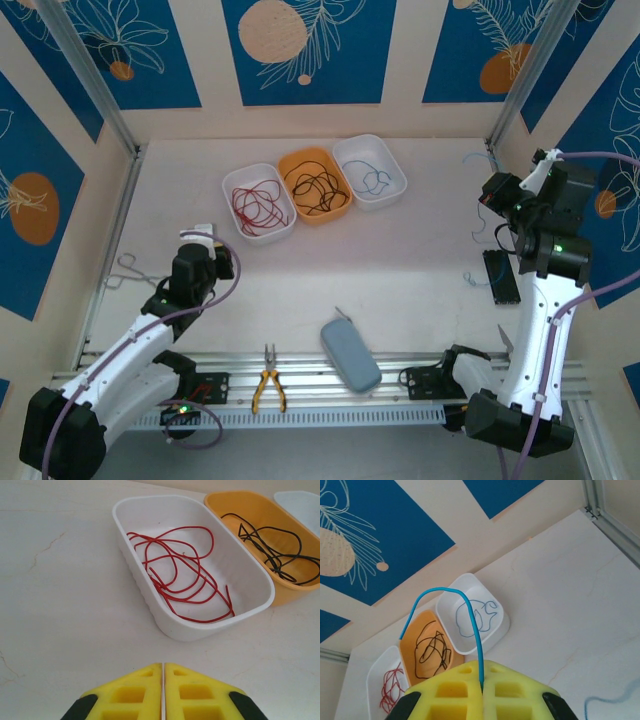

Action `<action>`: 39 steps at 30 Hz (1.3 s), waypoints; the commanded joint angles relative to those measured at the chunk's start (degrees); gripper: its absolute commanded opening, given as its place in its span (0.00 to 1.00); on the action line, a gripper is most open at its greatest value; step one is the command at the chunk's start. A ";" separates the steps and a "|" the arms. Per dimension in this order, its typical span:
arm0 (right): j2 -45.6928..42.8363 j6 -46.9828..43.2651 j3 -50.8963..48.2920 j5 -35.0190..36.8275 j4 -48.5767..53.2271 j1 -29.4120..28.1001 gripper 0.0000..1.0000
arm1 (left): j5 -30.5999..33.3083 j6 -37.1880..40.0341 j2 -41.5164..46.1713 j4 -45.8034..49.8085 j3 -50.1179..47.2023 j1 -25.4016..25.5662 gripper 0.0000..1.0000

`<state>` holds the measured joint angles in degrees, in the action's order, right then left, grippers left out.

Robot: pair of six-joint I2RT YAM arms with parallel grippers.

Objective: Untangle the cables

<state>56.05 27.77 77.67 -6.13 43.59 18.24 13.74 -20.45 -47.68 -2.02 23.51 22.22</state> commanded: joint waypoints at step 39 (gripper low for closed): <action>3.27 7.60 22.56 -11.08 3.24 -17.63 0.00 | -43.63 20.12 -53.65 -54.95 23.09 27.09 0.84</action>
<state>59.31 34.48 98.43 -16.56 45.95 1.06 -25.63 -0.40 -98.67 -50.98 44.58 48.64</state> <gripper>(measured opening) 0.047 0.845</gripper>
